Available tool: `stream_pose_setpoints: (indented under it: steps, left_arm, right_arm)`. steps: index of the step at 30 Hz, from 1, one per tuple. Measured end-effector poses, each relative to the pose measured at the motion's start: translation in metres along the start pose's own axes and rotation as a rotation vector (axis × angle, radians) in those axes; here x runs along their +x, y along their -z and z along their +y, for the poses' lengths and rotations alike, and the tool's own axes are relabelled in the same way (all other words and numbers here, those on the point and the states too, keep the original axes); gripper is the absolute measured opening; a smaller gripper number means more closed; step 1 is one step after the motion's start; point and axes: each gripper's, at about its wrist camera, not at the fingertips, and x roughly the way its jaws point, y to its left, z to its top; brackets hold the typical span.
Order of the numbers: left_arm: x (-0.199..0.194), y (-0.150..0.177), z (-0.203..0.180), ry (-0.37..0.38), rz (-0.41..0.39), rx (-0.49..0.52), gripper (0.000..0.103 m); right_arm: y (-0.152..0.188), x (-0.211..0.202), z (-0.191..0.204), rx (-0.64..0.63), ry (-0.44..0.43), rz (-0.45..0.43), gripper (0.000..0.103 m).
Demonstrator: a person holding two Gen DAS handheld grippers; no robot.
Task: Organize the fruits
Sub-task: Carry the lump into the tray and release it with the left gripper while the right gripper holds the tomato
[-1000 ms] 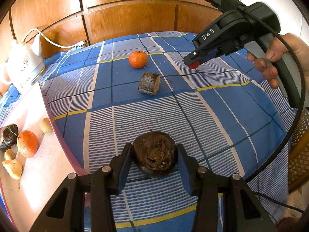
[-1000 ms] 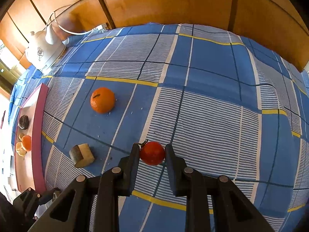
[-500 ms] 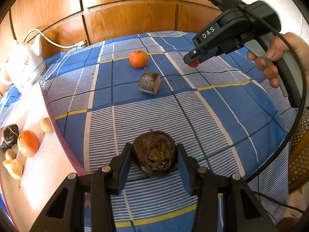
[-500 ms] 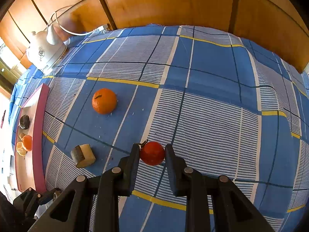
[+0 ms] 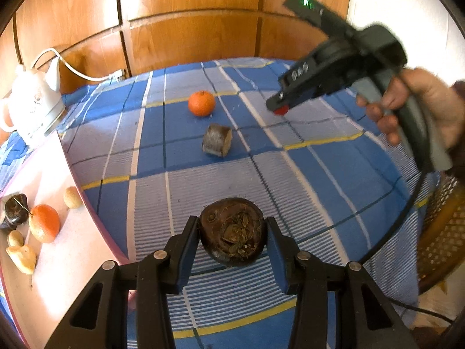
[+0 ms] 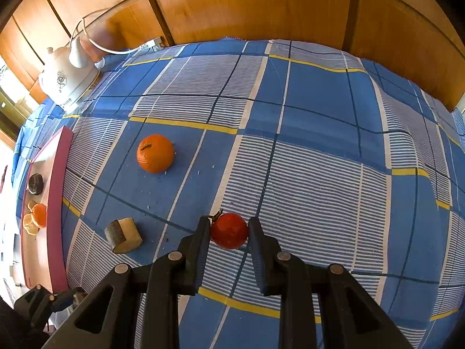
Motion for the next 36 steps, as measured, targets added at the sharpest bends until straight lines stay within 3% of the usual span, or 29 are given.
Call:
stream_pose_setpoints:
  steps: [4,7,10,13,17,22,28,30,36]
  left_arm:
    - [-0.018,-0.01,0.015,0.027,-0.033,-0.066,0.045]
    - [-0.043,-0.02,0.042,0.043,-0.087,-0.181,0.045]
    - [-0.063,-0.027,0.081,0.009,-0.139,-0.298,0.045]
    - [-0.079,-0.028,0.123,-0.073,-0.181,-0.383,0.045]
    - [-0.082,-0.025,0.187,-0.162,-0.177,-0.537,0.045]
    - [-0.059,-0.019,0.235,-0.179,-0.115,-0.646,0.045]
    - [-0.027,-0.021,0.249,-0.21,-0.041,-0.654,0.046]
    - [-0.023,-0.02,0.25,-0.213,-0.028,-0.648,0.054]
    - [-0.035,-0.012,0.248,-0.269,-0.036,-0.665,0.057]
  right_arm:
    - [0.001,-0.001,0.0,0.001,-0.002,-0.005,0.027]
    - [0.001,-0.002,-0.001,0.007,-0.007,-0.009,0.027]
    - [0.001,-0.003,0.001,0.005,-0.011,-0.011,0.027]
    - [0.002,-0.004,0.003,-0.001,-0.013,-0.012,0.027]
    - [0.002,-0.004,0.006,-0.004,-0.017,-0.012,0.027]
    - [0.003,-0.003,0.009,-0.007,-0.021,-0.014,0.027]
    - [0.003,-0.003,0.006,0.005,-0.02,-0.013,0.027]
    - [0.002,-0.002,0.006,0.002,-0.018,-0.011,0.027]
    - [0.003,-0.001,0.005,0.003,-0.015,-0.011,0.027]
